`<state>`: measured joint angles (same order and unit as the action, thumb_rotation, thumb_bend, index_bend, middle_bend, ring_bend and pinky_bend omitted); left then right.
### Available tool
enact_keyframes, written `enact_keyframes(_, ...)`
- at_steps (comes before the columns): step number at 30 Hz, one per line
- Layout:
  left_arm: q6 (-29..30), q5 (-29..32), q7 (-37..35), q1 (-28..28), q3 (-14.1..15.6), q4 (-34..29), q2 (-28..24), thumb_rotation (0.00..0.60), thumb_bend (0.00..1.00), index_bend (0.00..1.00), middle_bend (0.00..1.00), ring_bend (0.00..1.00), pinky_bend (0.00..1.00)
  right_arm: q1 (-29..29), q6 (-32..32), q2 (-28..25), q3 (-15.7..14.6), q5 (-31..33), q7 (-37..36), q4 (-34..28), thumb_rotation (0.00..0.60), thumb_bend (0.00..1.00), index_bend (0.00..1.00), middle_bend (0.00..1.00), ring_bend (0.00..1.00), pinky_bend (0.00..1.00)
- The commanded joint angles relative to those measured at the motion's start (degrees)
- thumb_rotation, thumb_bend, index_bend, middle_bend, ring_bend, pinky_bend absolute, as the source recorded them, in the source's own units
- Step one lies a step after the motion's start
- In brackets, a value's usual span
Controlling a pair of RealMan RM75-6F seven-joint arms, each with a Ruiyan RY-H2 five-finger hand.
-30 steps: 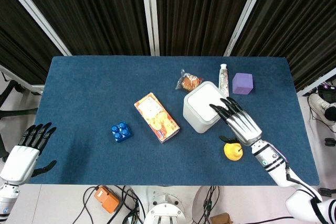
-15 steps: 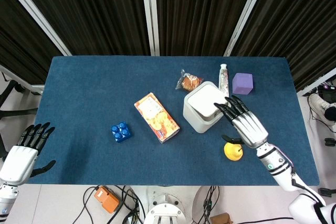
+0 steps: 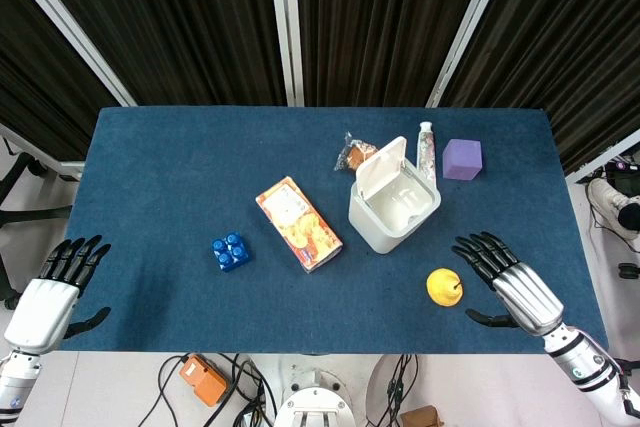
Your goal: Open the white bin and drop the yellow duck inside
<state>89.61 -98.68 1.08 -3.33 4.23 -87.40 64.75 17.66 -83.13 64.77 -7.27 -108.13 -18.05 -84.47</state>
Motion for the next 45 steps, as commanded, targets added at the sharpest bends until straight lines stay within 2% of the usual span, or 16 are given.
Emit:
enact_keyframes(1, -0.07, -0.04, 0.14, -0.01, 0.06, -0.06, 0.03, 0.6, 0.14, 0.0, 0.0, 0.0, 0.03, 0.24, 3.7, 2.24, -1.24, 0.6, -0.41, 2.4, 0.6, 0.36, 0.0, 0.08, 0.0, 0.0)
enact_keyframes(9, 0.61, -0.1, -0.73, 0.22, 0.03, 0.17, -0.23, 0.6, 0.14, 0.0, 0.0, 0.0, 0.03, 2.87, 13.11, 6.25, -1.72, 4.58, -1.0, 5.77, 0.6, 0.36, 0.0, 0.08, 0.0, 0.0)
enact_keyframes(13, 0.46, -0.08, -1.16, 0.07, -0.01, 0.3, -0.31, 0.6, 0.14, 0.0, 0.0, 0.0, 0.03, 3.58, 14.31, 8.84, -0.41, 6.05, 0.71, 8.48, 0.6, 0.36, 0.02, 0.11, 0.01, 0.0)
enact_keyframes(14, 0.41, -0.08, -1.19, 0.06, 0.01, 0.29, -0.33, 0.6, 0.14, 0.0, 0.0, 0.0, 0.03, 3.78, 14.72, 9.28, -0.21, 6.44, 0.73, 8.82, 0.6, 0.36, 0.05, 0.13, 0.03, 0.01)
enact_keyframes(16, 0.46, -0.13, -1.2, 0.08, 0.04, 0.28, -0.35, 0.6, 0.14, 0.0, 0.0, 0.0, 0.03, 4.29, 15.99, 9.93, -0.03, 7.25, 0.68, 9.39, 0.6, 0.36, 0.18, 0.21, 0.13, 0.08)
enact_keyframes(18, 0.72, -0.2, -1.3, 0.17, 0.02, 0.3, -0.36, 0.6, 0.14, 0.0, 0.0, 0.0, 0.03, 4.66, 16.91, 10.39, 0.1, 7.91, 0.96, 9.83, 0.6, 0.36, 0.35, 0.33, 0.26, 0.18)
enact_keyframes(21, 0.87, -0.1, -1.49, 0.25, -0.02, 0.36, -0.38, 0.6, 0.14, 0.0, 0.0, 0.0, 0.03, 4.58, 17.04, 11.09, 0.32, 8.72, 1.69, 10.35, 0.6, 0.38, 0.51, 0.45, 0.38, 0.31)
enact_keyframes(24, 0.82, -0.18, -1.49, 0.24, 0.04, 0.38, -0.39, 0.6, 0.14, 0.0, 0.0, 0.0, 0.03, 4.27, 16.09, 11.67, 0.55, 9.05, 1.85, 10.9, 0.6, 0.41, 0.59, 0.5, 0.44, 0.39)
enact_keyframes(28, 0.94, -0.35, -1.42, 0.3, 0.12, 0.37, -0.38, 0.6, 0.14, 0.0, 0.0, 0.0, 0.03, 3.32, 12.11, 11.69, 1.21, 8.58, 1.62, 11.25, 0.6, 0.43, 0.66, 0.55, 0.49, 0.43)
enact_keyframes(33, 1.17, -0.21, -1.63, 0.4, 0.0, 0.41, -0.4, 0.6, 0.14, 0.0, 0.0, 0.0, 0.03, 1.75, 1.33, 8.92, 4.58, 7.35, -0.44, 7.97, 0.6, 0.43, 0.66, 0.56, 0.5, 0.43)
enact_keyframes(36, 0.91, 0.27, -1.68, 0.28, -0.26, 0.36, -0.39, 0.6, 0.14, 0.0, 0.0, 0.0, 0.03, 2.69, -1.71, 6.27, 7.59, 7.2, 0.79, 4.07, 0.6, 0.43, 0.65, 0.56, 0.5, 0.43)
enact_keyframes(40, 0.42, 0.5, -1.18, 0.05, -0.42, 0.09, -0.25, 0.6, 0.14, 0.0, 0.0, 0.0, 0.03, 5.89, 0.38, 2.62, 12.47, 10.27, 2.85, -4.37, 0.6, 0.43, 0.65, 0.56, 0.5, 0.43)
enact_keyframes(45, -0.35, 0.65, -0.15, -0.16, -0.34, -0.14, 0.01, 0.6, 0.14, 0.0, 0.0, 0.0, 0.03, 11.76, 8.96, 2.0, 19.11, 19.09, 10.95, -11.45, 0.6, 0.43, 0.63, 0.56, 0.5, 0.43)
